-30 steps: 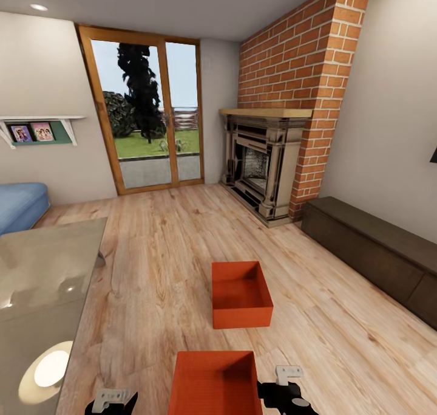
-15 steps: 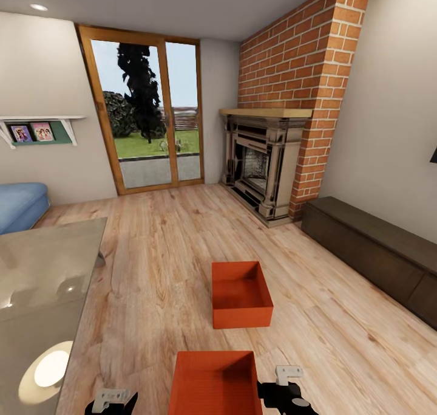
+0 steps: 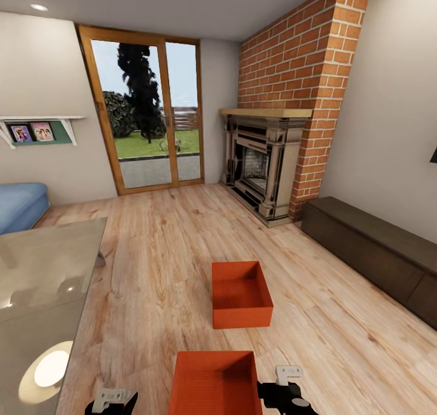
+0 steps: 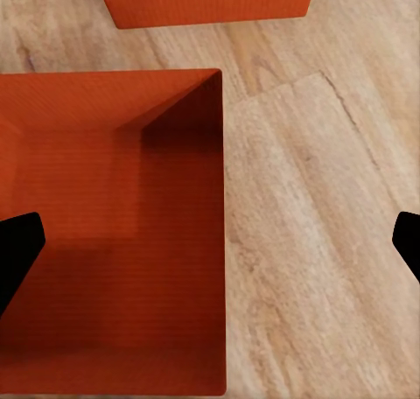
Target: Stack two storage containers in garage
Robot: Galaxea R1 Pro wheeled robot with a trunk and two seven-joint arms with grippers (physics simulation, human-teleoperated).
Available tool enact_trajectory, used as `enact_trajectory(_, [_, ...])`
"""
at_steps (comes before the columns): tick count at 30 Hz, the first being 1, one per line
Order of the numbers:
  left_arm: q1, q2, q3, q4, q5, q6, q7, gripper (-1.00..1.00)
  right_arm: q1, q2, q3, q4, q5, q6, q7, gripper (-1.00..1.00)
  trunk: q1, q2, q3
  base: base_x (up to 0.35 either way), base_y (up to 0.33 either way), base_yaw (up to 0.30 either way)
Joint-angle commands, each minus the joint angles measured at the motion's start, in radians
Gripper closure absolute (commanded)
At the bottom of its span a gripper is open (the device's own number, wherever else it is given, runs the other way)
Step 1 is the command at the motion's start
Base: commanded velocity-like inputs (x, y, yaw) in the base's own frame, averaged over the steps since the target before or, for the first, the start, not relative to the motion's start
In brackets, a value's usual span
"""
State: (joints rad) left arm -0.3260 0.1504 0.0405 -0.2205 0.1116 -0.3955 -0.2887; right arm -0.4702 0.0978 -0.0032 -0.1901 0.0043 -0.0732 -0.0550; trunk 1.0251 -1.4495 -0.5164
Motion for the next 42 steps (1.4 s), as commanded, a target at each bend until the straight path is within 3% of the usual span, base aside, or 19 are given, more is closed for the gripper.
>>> enact_trajectory(1, [-0.001,0.0,0.004,0.001,0.01,0.0,-0.01,-1.0,-0.001,0.0,0.0,0.001,0.0,-0.003,-0.003,-1.0,0.0,-0.001,-0.001,0.0,0.0,0.0])
enact_trajectory(22, [0.0,0.0,0.004,0.001,0.01,0.0,-0.01,-1.0,-0.001,0.0,0.0,0.01,0.0,-0.003,-0.003,-1.0,0.0,-0.001,-0.003,0.0,0.0,0.0])
enact_trajectory(42, [-0.001,0.0,0.004,0.001,0.009,0.0,-0.01,-1.0,-0.001,0.0,0.0,0.012,0.0,-0.003,-0.003,-1.0,0.0,-0.001,-0.033,0.0,0.0,0.0])
